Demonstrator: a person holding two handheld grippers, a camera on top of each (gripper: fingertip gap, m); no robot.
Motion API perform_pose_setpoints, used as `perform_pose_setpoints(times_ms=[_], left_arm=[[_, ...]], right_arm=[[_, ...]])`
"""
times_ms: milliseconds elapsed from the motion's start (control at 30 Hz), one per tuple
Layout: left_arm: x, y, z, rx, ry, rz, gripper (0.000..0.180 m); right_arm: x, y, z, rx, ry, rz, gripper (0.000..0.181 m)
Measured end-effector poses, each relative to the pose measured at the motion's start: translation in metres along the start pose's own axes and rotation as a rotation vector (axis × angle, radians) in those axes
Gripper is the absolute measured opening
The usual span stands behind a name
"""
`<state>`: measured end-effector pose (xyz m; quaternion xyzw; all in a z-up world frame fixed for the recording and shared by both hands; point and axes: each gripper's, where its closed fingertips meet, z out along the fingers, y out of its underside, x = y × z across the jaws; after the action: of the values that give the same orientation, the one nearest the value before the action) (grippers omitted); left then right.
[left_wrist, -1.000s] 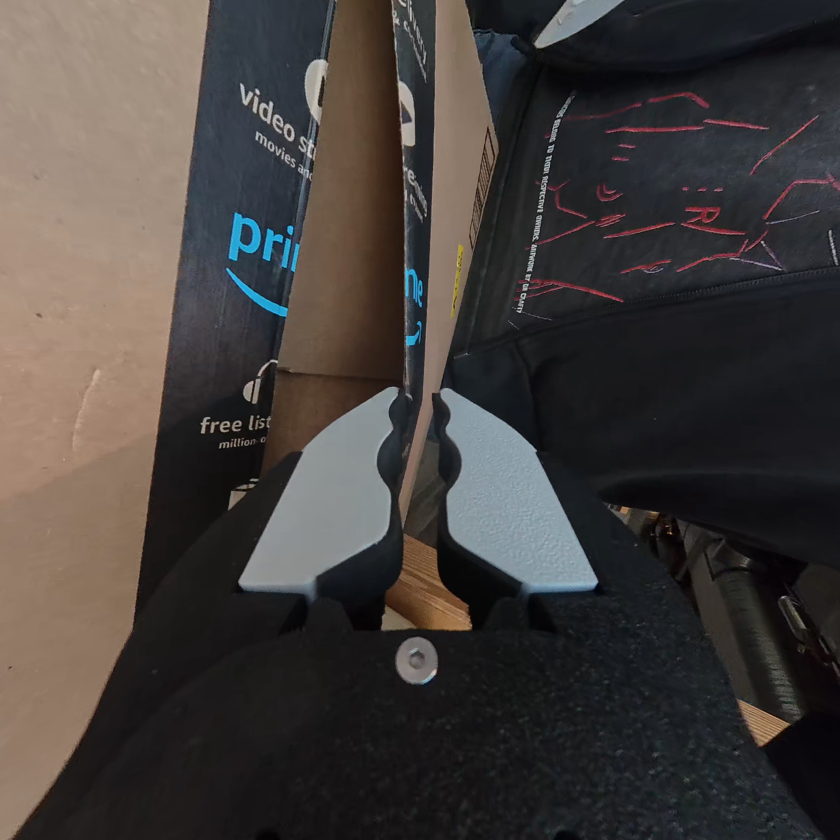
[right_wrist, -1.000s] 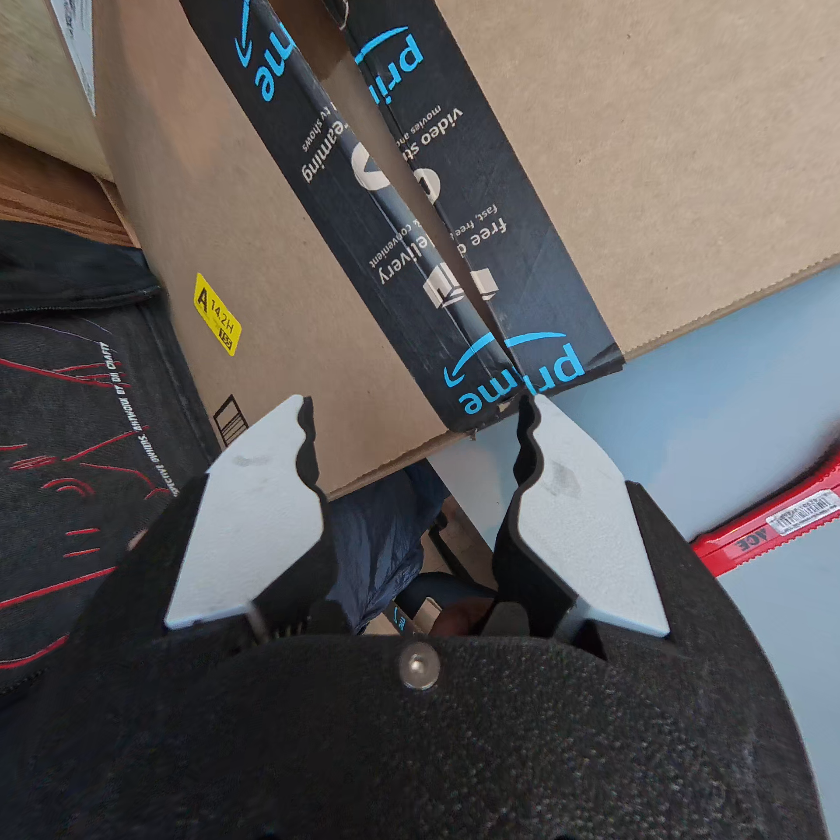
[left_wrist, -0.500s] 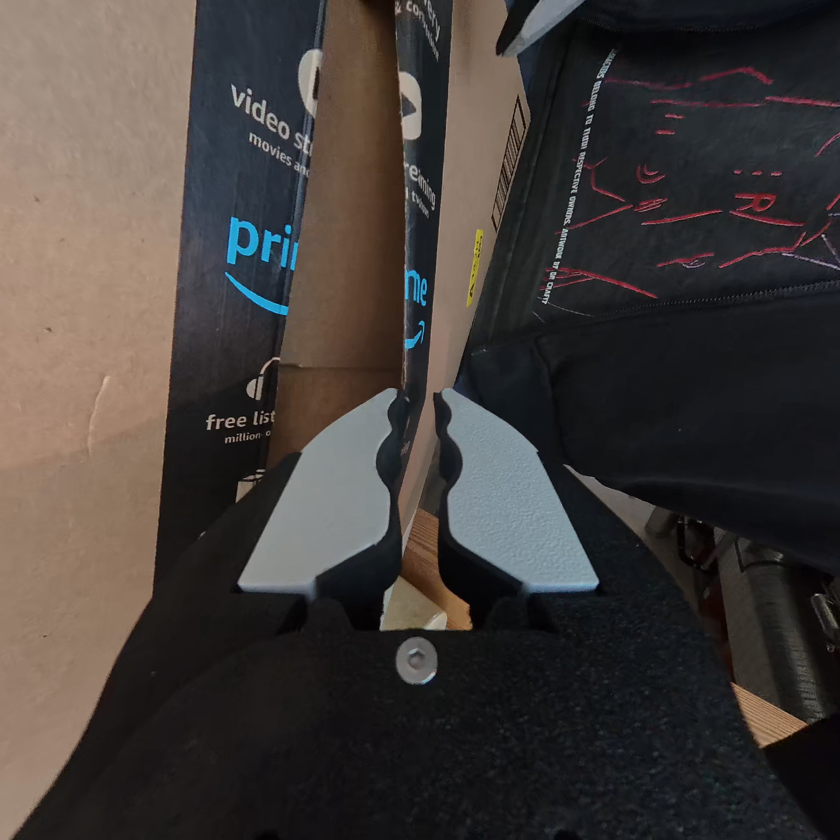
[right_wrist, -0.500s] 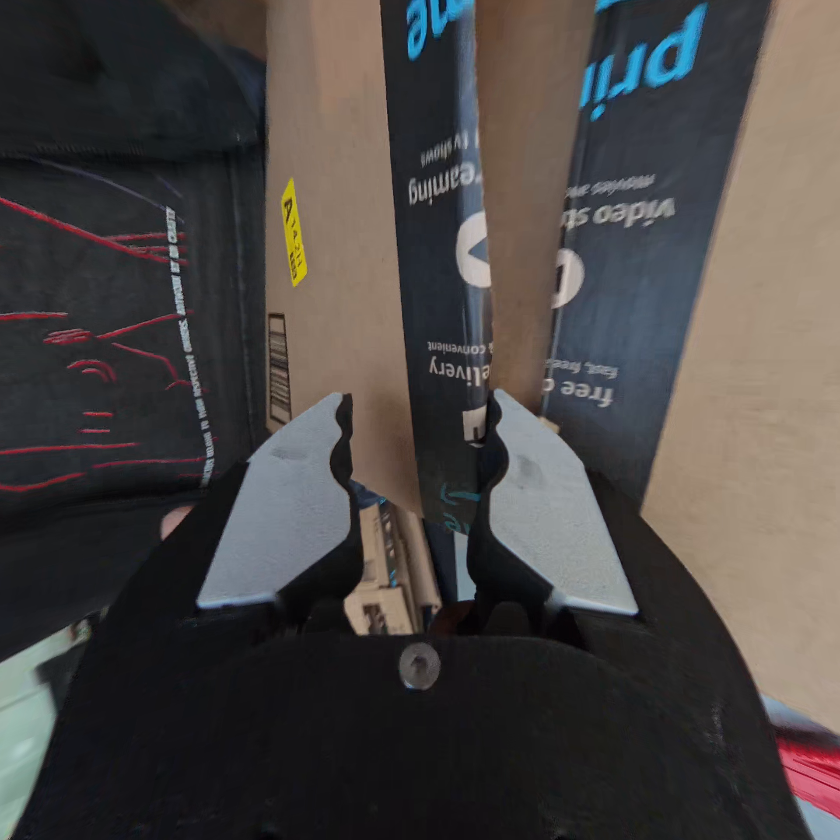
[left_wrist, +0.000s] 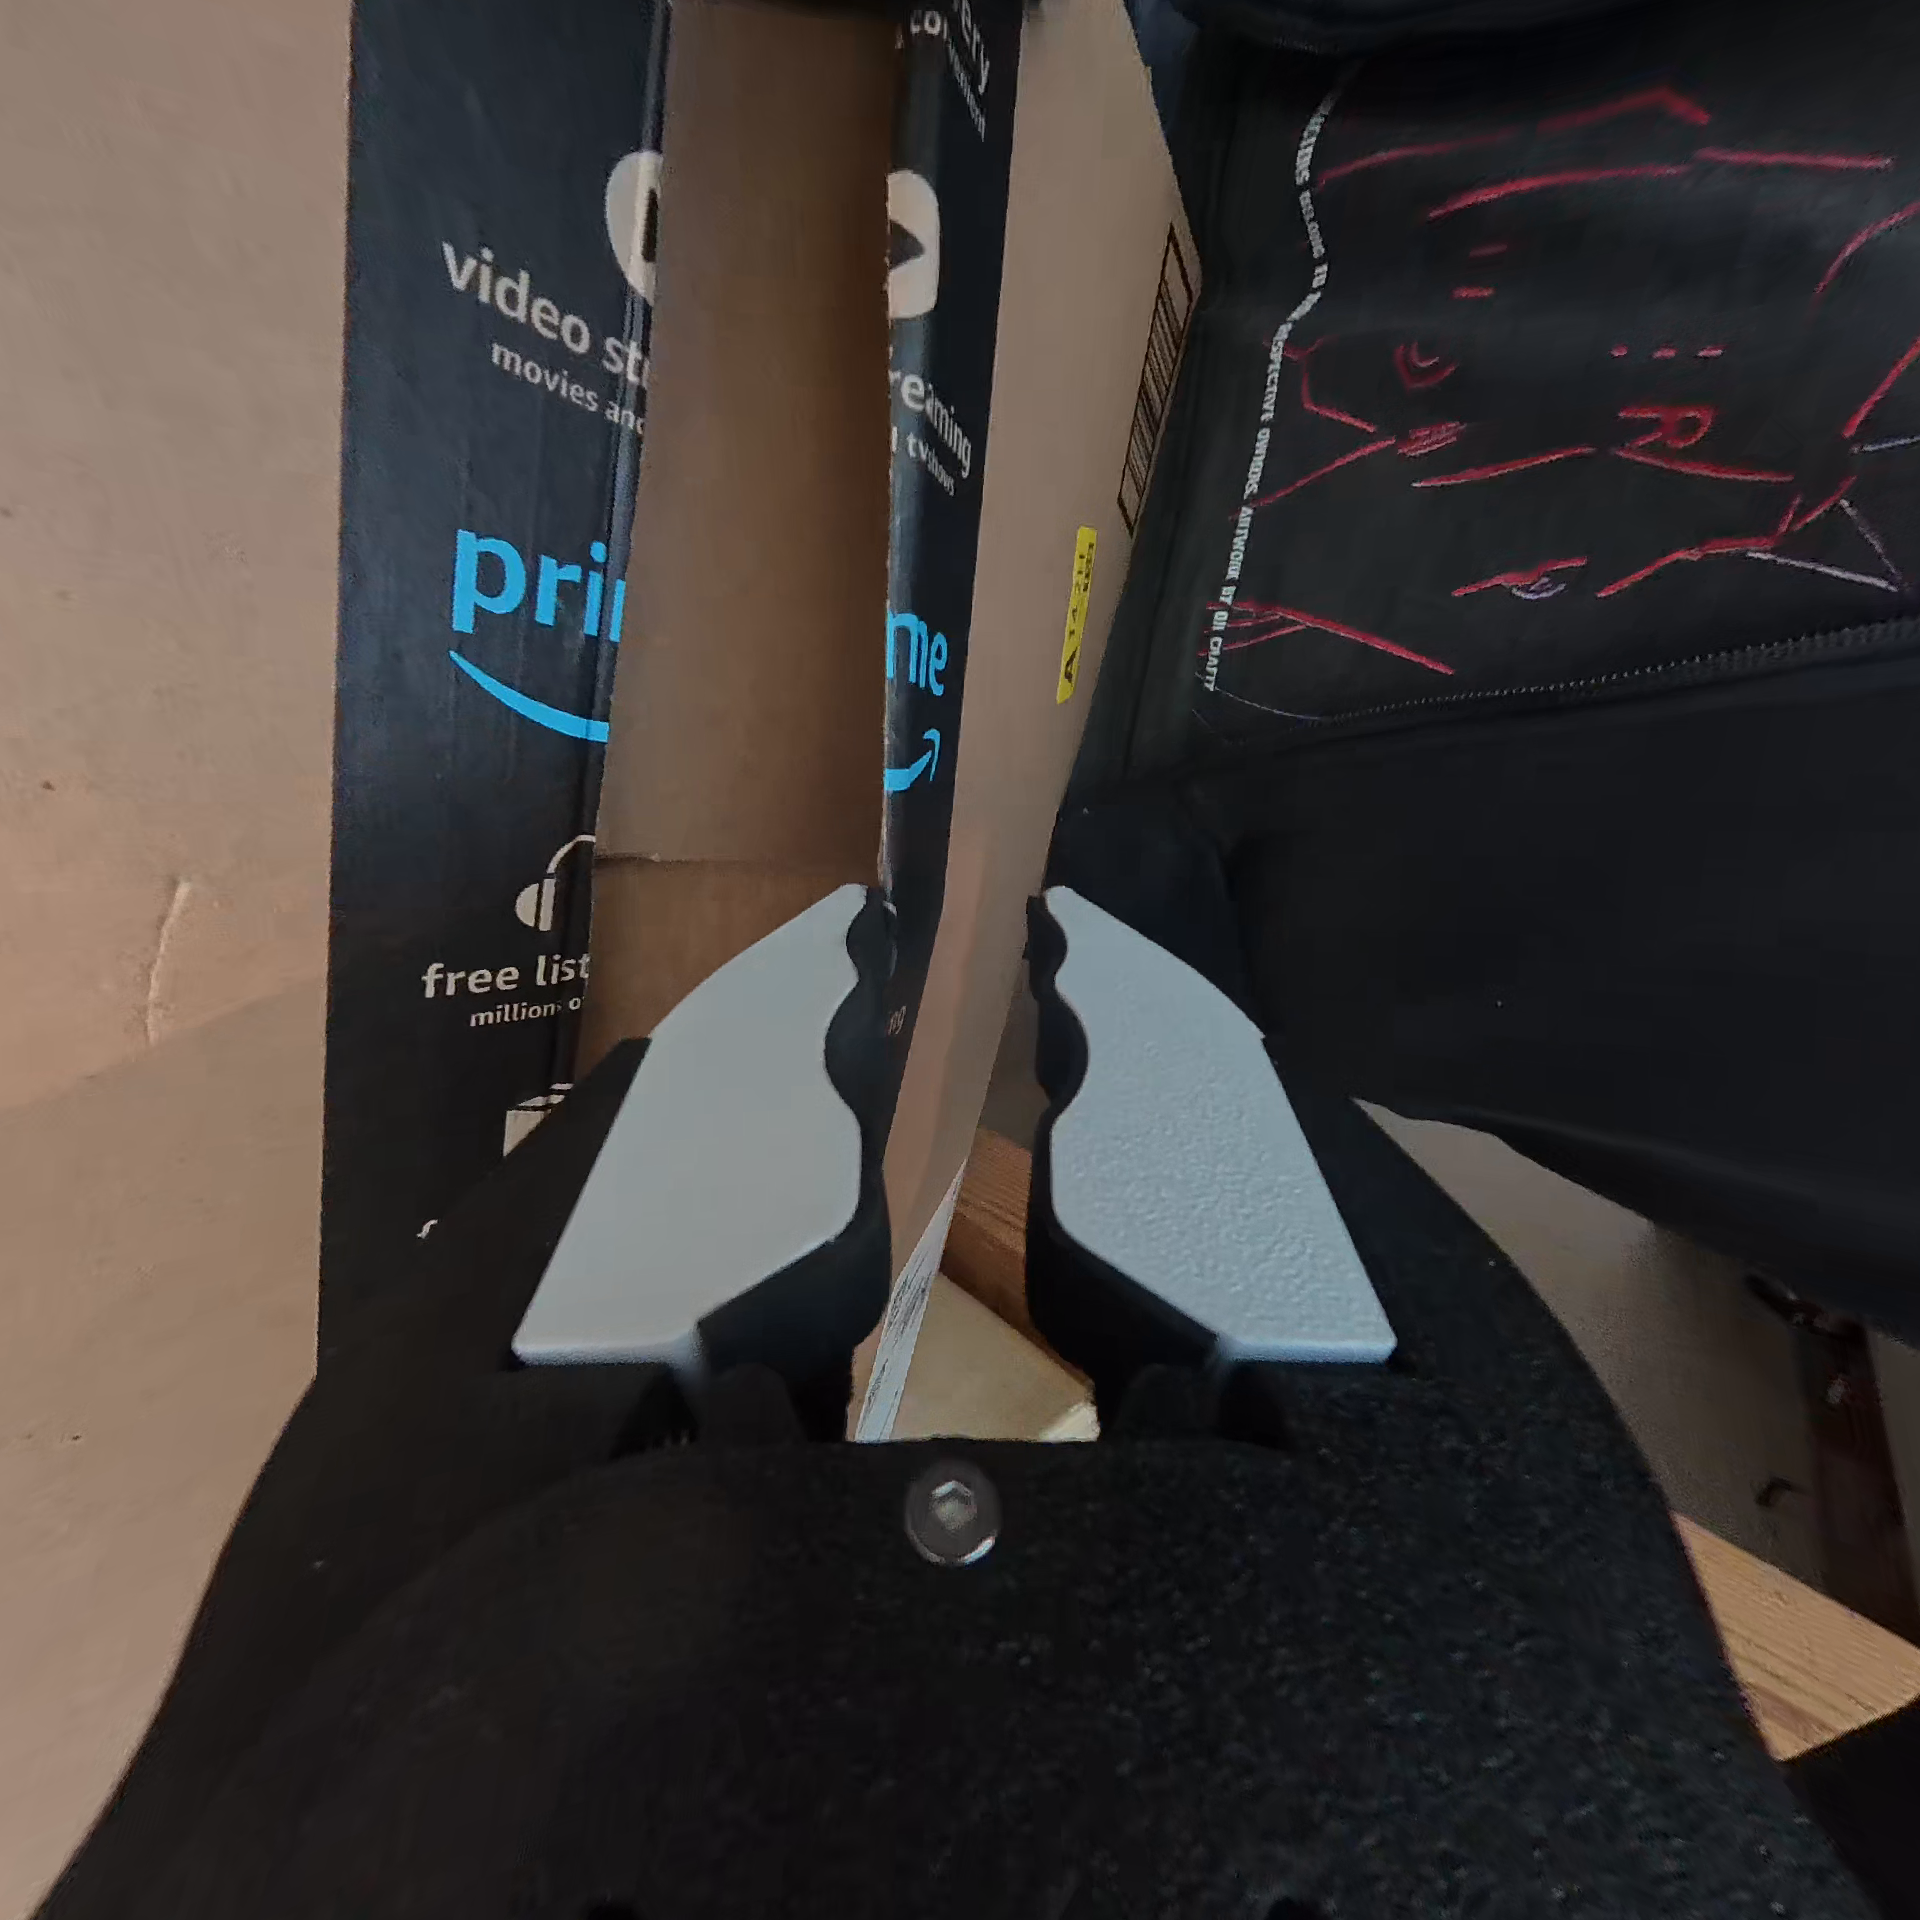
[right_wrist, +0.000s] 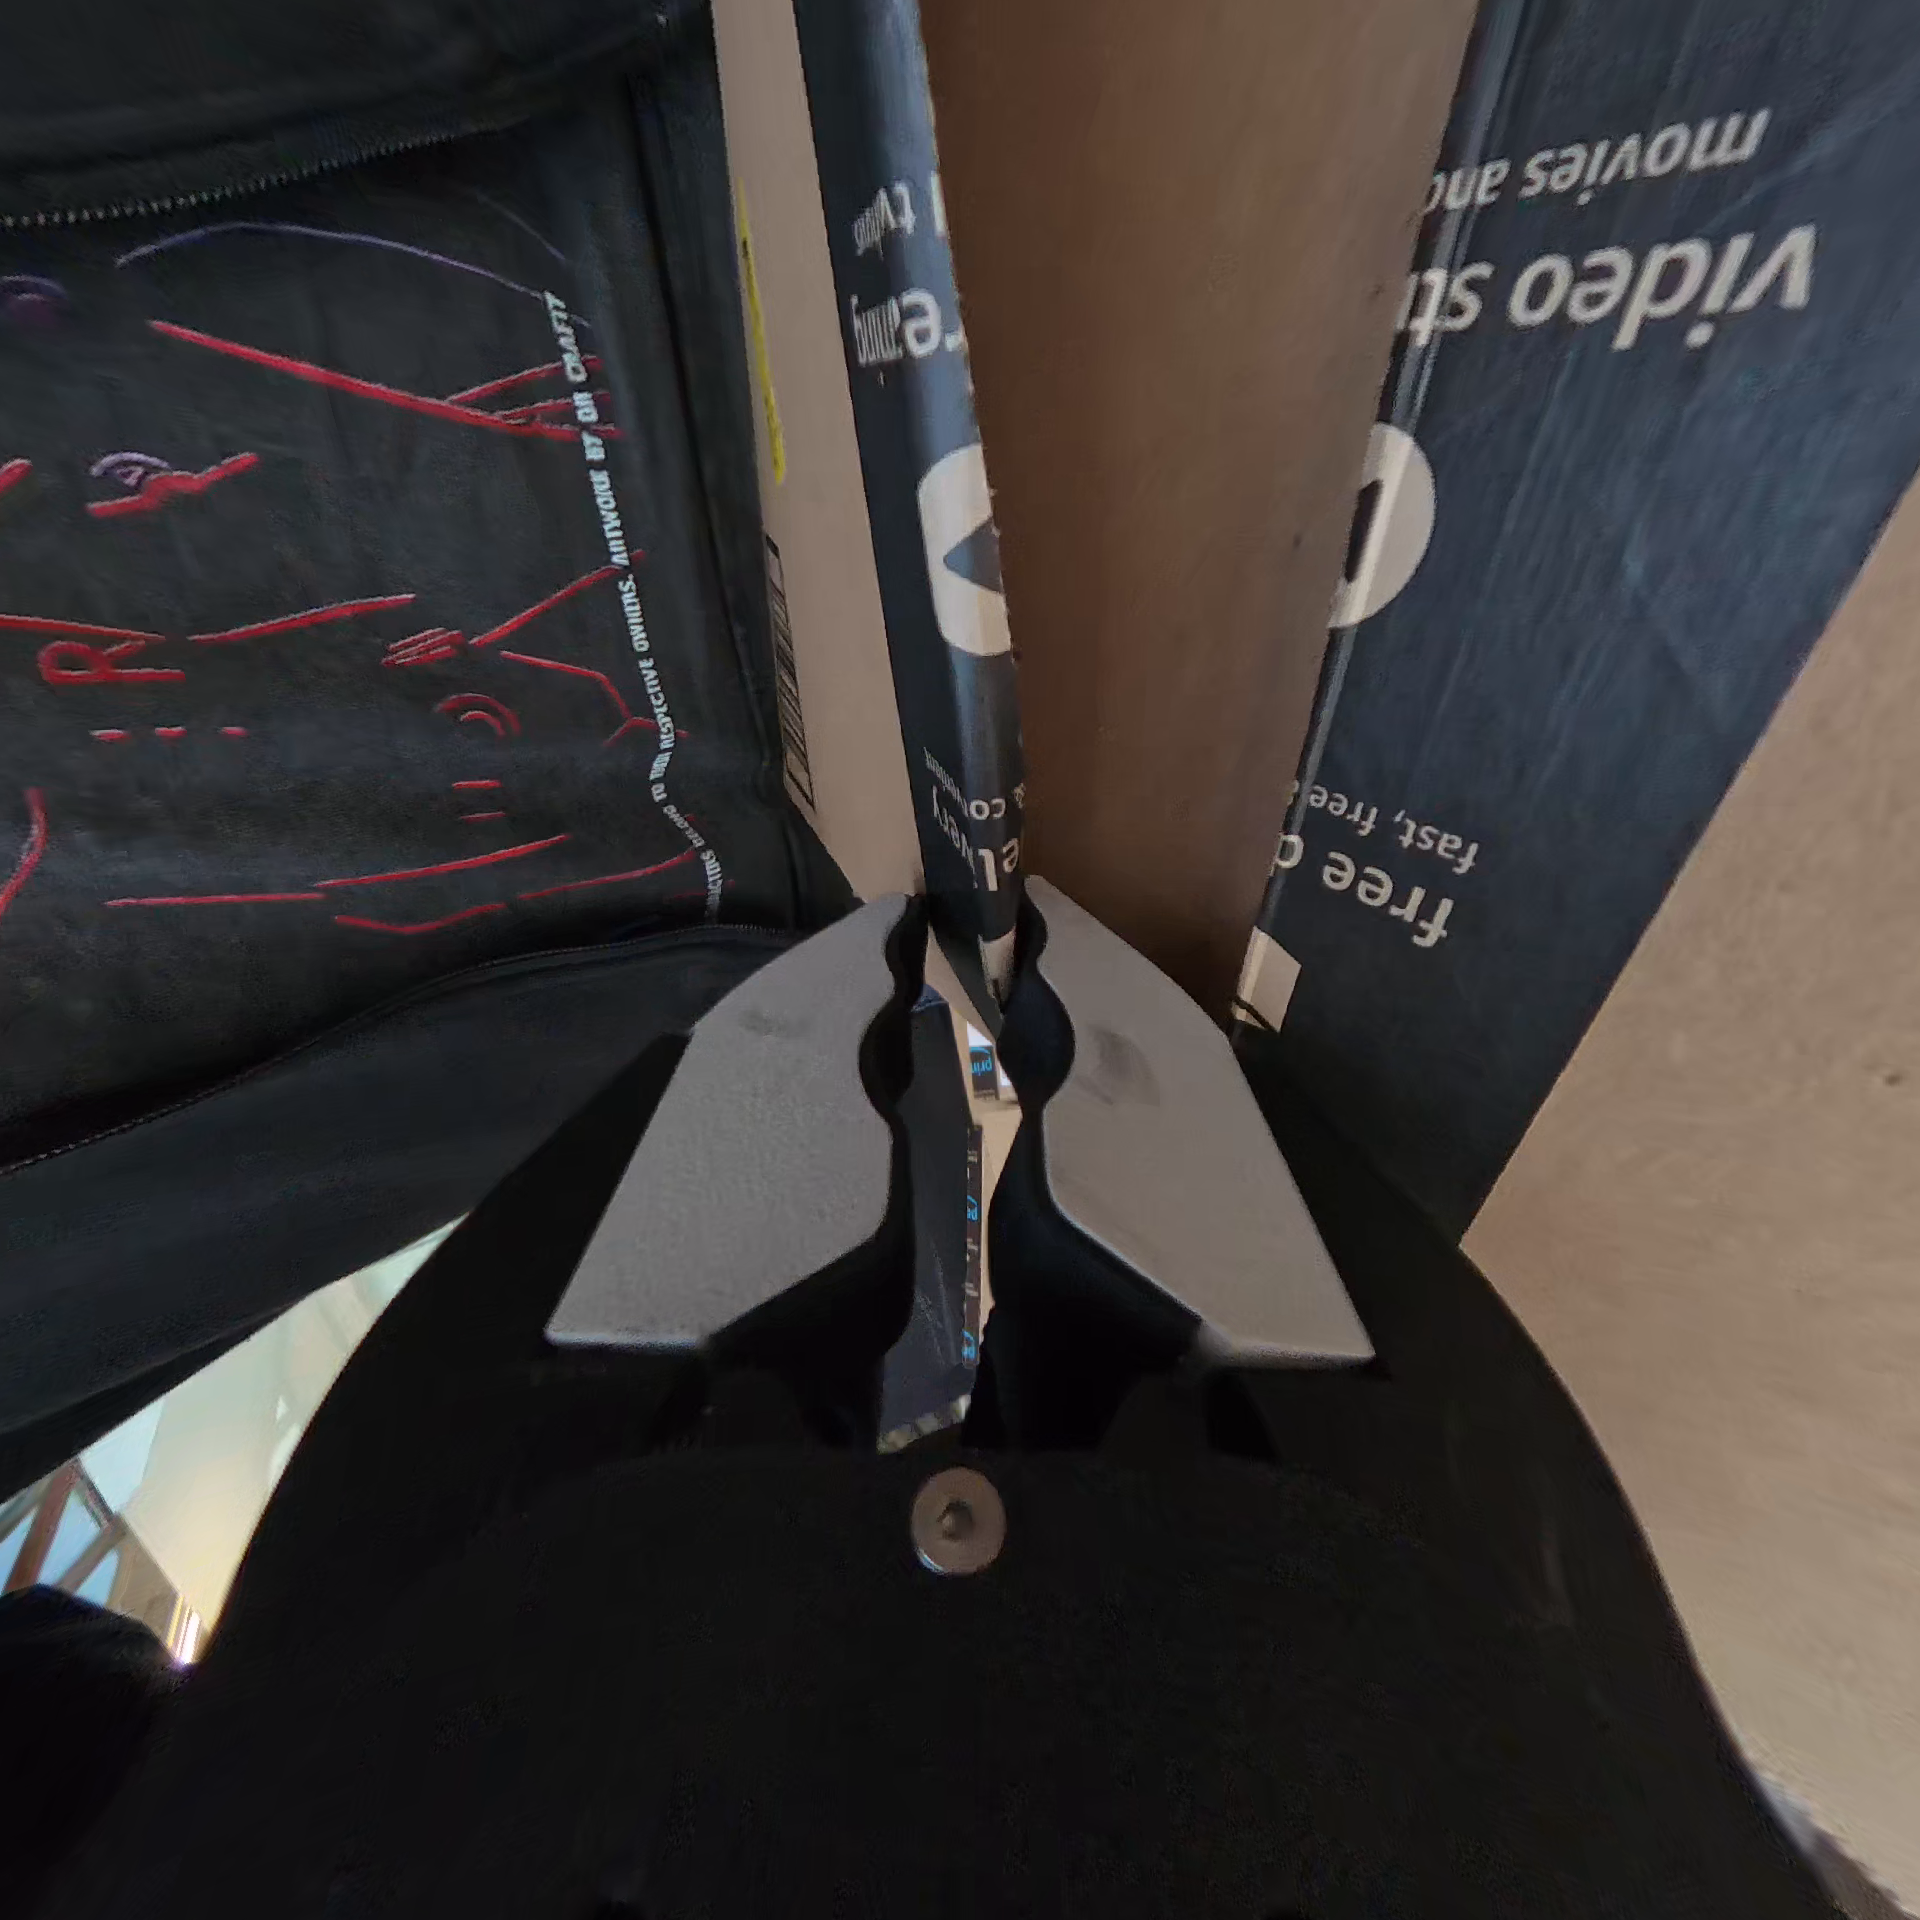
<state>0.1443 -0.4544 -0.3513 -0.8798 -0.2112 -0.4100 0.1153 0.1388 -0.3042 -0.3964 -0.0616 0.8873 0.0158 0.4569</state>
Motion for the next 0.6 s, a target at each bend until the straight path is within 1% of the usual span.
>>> perform_pose_setpoints(times_ms=[133, 200, 267, 300, 367, 400, 433, 467, 500, 533, 567, 600], left_arm=[[0.01, 0.0, -0.005, -0.04, 0.015, 0.042, 0.021], [0.005, -0.001, -0.006, -0.024, 0.021, 0.041, 0.014], [-0.004, -0.005, -0.005, 0.017, 0.035, -0.001, 0.011], [-0.004, -0.006, -0.007, 0.028, 0.046, -0.01, 0.011], [0.003, -0.007, -0.012, 0.011, -0.01, 0.046, 0.02], [0.025, -0.001, -0.013, -0.036, 0.071, 0.111, 0.004], [0.063, 0.006, -0.013, -0.056, 0.259, 0.169, 0.007], [0.053, 0.007, -0.001, -0.047, 0.146, 0.193, 0.008], [0.028, 0.006, 0.007, -0.028, 0.009, 0.138, 0.006], [0.014, 0.012, 0.011, -0.037, -0.014, 0.081, 0.007], [0.014, 0.014, 0.01, -0.04, 0.013, 0.047, 0.006], [0.016, 0.013, 0.008, -0.032, 0.005, 0.048, 0.007]], right_arm=[[-0.015, 0.005, -0.004, -0.054, 0.021, -0.047, 0.01], [-0.016, 0.004, -0.006, -0.023, 0.013, -0.065, 0.009], [-0.006, 0.005, -0.006, 0.008, 0.01, -0.032, 0.01], [-0.003, 0.005, -0.006, -0.008, 0.042, -0.028, 0.012], [-0.005, 0.008, -0.009, -0.053, 0.152, -0.042, 0.018], [-0.048, 0.001, -0.01, 0.007, -0.057, -0.131, 0.008], [-0.075, -0.002, -0.013, 0.063, -0.137, -0.262, 0.006], [-0.071, -0.006, -0.016, 0.108, -0.075, -0.274, 0.005], [-0.054, -0.007, -0.022, 0.147, -0.016, -0.199, 0.004], [-0.042, -0.008, -0.026, 0.177, 0.012, -0.147, 0.004], [-0.042, -0.009, -0.03, 0.202, 0.017, -0.135, 0.004], [-0.046, -0.011, -0.033, 0.226, 0.032, -0.133, 0.004]])
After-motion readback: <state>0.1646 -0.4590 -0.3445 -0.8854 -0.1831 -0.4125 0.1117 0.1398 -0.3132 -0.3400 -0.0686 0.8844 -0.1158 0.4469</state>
